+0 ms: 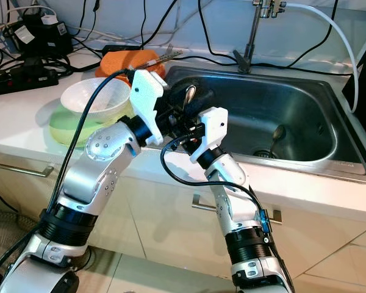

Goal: Kitchen organization

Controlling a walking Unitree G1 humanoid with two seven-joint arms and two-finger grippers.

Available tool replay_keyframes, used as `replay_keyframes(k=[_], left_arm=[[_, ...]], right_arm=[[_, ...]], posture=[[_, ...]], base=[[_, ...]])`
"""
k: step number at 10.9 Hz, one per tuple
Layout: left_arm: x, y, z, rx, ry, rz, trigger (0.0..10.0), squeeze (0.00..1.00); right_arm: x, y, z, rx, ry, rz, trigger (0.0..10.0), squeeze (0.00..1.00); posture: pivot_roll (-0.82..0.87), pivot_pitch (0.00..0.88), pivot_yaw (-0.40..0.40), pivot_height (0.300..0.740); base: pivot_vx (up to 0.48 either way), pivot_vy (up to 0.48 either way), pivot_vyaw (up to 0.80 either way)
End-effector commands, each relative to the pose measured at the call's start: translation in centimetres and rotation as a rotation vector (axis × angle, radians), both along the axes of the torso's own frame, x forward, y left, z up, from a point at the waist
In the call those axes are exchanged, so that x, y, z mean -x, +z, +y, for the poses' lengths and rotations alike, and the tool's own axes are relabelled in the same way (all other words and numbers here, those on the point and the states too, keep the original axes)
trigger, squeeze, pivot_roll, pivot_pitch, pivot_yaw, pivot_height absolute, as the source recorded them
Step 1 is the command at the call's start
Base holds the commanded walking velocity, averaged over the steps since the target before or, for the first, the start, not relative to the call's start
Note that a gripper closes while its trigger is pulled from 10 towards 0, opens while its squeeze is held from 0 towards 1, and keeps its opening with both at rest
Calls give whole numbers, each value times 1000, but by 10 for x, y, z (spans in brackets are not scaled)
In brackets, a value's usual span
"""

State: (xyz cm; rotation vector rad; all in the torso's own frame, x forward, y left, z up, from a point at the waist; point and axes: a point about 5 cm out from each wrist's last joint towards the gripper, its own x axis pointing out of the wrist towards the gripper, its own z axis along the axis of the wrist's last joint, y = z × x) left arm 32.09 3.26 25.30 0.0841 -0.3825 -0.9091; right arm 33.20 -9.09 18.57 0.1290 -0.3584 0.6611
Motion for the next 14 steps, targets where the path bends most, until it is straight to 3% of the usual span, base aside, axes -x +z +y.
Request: replay_keyframes(k=[1,3,4,6,9,13,14], left_arm=[[1,2,1,-3,-6,-12,10000,1000],[-1,1,5,-12,24,-17,10000,1000],[-3,2,9,-12,55,-30,10000,0],[-4,6,15,12,70,-29,10000,0],[-1,3,26,45,78,-9,10000,0],[3,0,29,53,73,10,10000,0],[3,-3,31,47,86,20,10000,0]], right_arm=[[-3,-3,-3,12,-23,22,0,0],[-4,-4,-4,13,-32,24,0,0],[-4,-4,-5,14,-34,25,0,0],[-7,-7,-7,20,-57,38,0,0],[-25,-8,-31,25,-252,89,0,0],[-39,-4,-45,5,-383,104,0,0],[-45,-1,-51,11,-450,107,10000,0]], posture=[[157,41,26,740],[157,40,26,740],[159,41,24,740],[163,41,22,740],[166,38,17,740],[173,28,12,740],[172,18,13,740]], base=[[0,0,0],[0,0,0],[0,0,0],[0,0,0],[0,0,0],[0,0,0],[0,0,0]])
